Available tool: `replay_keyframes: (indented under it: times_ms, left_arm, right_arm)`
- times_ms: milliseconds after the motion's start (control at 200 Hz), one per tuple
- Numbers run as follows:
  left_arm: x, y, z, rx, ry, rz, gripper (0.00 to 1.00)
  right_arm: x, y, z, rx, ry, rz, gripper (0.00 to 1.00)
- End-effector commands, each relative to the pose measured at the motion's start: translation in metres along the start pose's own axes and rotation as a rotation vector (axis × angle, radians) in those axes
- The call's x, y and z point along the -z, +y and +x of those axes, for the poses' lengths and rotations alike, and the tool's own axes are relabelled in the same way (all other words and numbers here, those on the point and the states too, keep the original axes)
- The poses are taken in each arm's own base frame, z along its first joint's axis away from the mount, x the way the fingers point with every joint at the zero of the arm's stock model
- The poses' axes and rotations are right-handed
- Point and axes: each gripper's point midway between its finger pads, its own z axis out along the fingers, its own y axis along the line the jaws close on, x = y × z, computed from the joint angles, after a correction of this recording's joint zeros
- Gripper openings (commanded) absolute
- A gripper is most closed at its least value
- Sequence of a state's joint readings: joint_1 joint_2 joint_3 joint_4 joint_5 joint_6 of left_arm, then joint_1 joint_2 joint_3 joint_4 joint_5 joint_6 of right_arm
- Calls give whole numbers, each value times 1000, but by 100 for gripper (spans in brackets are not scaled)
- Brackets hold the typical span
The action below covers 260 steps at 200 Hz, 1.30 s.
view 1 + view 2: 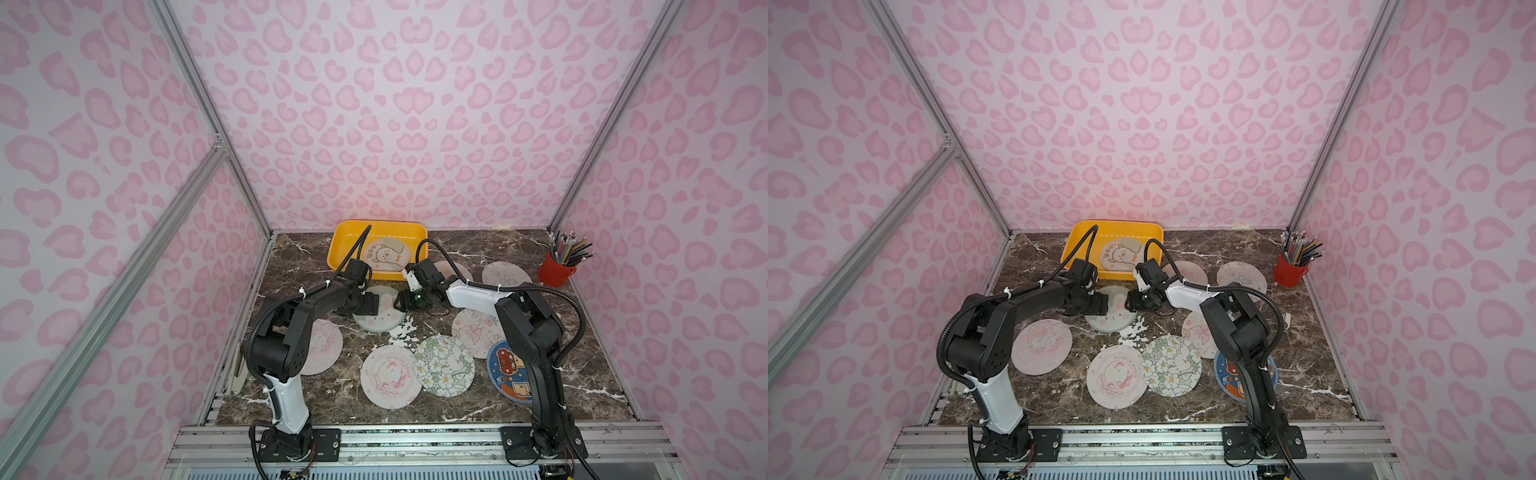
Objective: Put the coasters into the storage box
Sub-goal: Pick up the coaster from the center of the board.
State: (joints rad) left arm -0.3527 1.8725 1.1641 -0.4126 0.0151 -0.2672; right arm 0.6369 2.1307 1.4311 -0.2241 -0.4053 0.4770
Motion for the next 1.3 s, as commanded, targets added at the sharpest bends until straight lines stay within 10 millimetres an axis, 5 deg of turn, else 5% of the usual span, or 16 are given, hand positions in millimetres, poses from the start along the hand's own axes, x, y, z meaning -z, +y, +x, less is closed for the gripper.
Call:
replay_keyframes:
  times_ms: [0, 695, 1075, 1295]
  left_arm:
    - [-8, -4, 3, 6, 22, 26, 88]
    - [-13, -19, 17, 49, 61, 104, 76]
    - [-4, -19, 15, 55, 45, 108, 78]
    - [15, -23, 9, 83, -2, 151, 84]
  right_arm:
    - [-7, -20, 40, -49, 141, 68, 52]
    - [-8, -15, 40, -52, 140, 55, 45]
    - [9, -7, 20, -40, 67, 61, 0]
    - [42, 14, 3, 4, 20, 41, 0]
